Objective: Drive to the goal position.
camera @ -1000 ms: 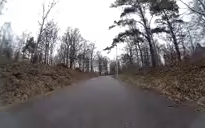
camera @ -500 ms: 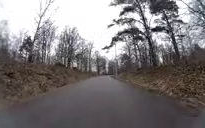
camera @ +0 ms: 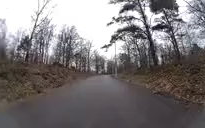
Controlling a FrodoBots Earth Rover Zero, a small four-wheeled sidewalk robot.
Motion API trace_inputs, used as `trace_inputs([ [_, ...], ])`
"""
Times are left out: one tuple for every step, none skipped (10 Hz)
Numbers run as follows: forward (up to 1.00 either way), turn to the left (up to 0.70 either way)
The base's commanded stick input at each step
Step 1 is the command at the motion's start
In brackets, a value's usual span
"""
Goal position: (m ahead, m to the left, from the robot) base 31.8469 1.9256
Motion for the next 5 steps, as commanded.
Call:
trace_inputs([
  [1.00,0.00],
  [1.00,0.00],
  [1.00,0.00],
  [1.00,0.00],
  [1.00,0.00],
])
